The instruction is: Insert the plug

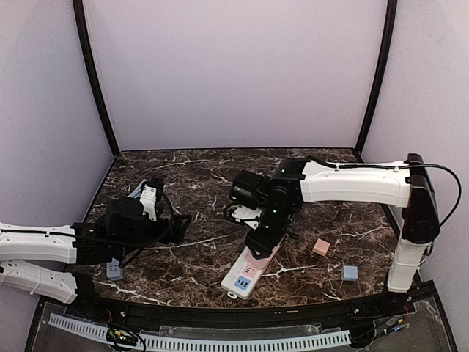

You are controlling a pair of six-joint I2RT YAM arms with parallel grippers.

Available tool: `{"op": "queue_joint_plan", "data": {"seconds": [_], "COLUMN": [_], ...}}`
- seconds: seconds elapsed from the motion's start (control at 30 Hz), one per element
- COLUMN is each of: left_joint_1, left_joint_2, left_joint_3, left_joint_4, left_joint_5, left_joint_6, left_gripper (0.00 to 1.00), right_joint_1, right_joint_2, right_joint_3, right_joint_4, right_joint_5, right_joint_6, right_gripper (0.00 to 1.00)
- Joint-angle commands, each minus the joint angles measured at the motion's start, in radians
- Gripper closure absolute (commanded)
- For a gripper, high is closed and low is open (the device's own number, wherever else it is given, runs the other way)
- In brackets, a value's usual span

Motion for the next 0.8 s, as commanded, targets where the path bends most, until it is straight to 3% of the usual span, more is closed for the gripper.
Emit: {"op": "queue_joint_plan", "data": {"seconds": [0.0, 0.77], "left_joint_1": [0.008, 0.008], "left_joint_2": [-0.018, -0.024], "left_joint_3": [-0.022, -0.023], "left_joint_4": [0.006, 0.003], "left_joint_5": [-0.003, 0.0], "left_joint_6": [-0.003, -0.002], "left_gripper": [0.0, 0.0], "right_joint_1": [0.008, 0.011], "right_joint_2": [0.006, 0.067], "right_joint_3": [0.018, 0.044], "right_joint_4": [-0.011, -0.028], "right_joint_5": [-0.009, 0.027], "right_joint_6": [0.007, -0.015], "right_gripper": [1.0, 1.0]}}
